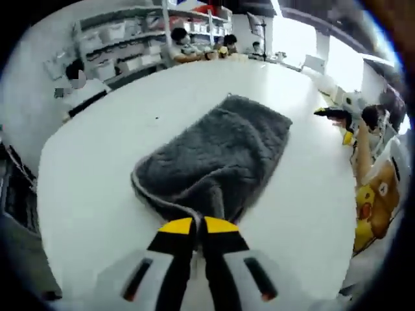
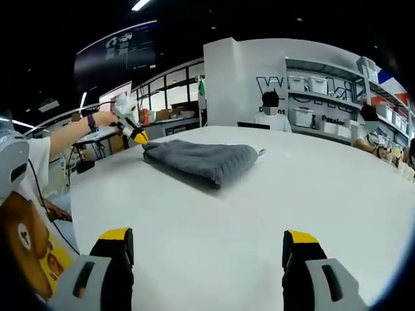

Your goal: Fold the towel on the table until its edges align and the towel forms a compact rectangular stack.

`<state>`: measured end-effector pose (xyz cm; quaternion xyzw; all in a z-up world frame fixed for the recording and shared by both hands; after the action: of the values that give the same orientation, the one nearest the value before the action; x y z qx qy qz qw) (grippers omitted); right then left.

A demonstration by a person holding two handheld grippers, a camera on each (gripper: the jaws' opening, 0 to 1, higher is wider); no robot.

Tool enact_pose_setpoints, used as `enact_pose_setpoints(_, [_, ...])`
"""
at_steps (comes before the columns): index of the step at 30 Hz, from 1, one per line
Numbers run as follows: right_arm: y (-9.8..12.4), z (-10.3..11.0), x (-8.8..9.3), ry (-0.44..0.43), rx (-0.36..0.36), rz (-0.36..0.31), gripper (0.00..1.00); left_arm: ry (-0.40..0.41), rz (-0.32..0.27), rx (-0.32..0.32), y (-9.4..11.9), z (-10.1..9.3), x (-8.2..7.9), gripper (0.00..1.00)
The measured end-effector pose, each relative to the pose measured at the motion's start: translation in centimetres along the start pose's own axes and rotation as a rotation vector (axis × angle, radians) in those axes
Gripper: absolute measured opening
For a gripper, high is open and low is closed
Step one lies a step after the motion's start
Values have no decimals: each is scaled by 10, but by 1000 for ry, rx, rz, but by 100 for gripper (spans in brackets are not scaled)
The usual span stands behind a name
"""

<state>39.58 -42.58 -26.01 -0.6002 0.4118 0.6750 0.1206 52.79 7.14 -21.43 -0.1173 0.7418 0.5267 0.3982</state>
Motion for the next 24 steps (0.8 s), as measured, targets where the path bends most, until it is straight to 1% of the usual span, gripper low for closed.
enact_pose_setpoints(2, [2, -1, 0, -2, -2, -10, 100, 235, -59, 5, 0, 2, 8, 6])
enact_pose_setpoints(3, [3, -1, 1, -2, -4, -12, 100, 293, -66, 32, 0, 0, 14, 6])
enact_pose_setpoints(4, [3, -1, 1, 0, -7, -11, 100, 248, -64, 30, 1, -3, 23, 6])
enact_pose_setpoints(6, [3, -2, 2, 4, -10, -7, 100, 219, -53, -43, 1, -3, 30, 6])
enact_pose_setpoints(7, [3, -2, 2, 5, -12, -7, 100, 181, -66, -69, 1, -4, 33, 6])
enact_pose_setpoints(10, [3, -2, 1, 7, -19, -16, 100, 233, -84, -89, 2, -6, 38, 6])
enact_pose_setpoints(13, [3, -1, 1, 8, -24, -24, 100, 277, -81, -97, 0, -6, 44, 6])
enact_pose_setpoints(15, [3, 0, 2, 10, -28, -24, 100, 288, -78, -99, -3, -7, 47, 6])
enact_pose_setpoints(17, [3, 0, 3, 9, -33, -22, 100, 290, -82, -114, -6, -2, 49, 6])
enact_pose_setpoints(24, [4, 2, 4, 13, -41, -23, 100, 277, -91, -136, -10, -2, 52, 7])
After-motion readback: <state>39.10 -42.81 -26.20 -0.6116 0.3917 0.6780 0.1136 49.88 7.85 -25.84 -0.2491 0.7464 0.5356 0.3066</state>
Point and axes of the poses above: the point that each gripper's makers call its tool centre point, and the gripper's own axes: y roughly backward along the fingers, z roughly to its left, x roughly out of its underside, the point moved 9 cm from there along y, roughly backward along the fingers, and after that the axes turned 7 degrees about y, right-handed, at the moved point
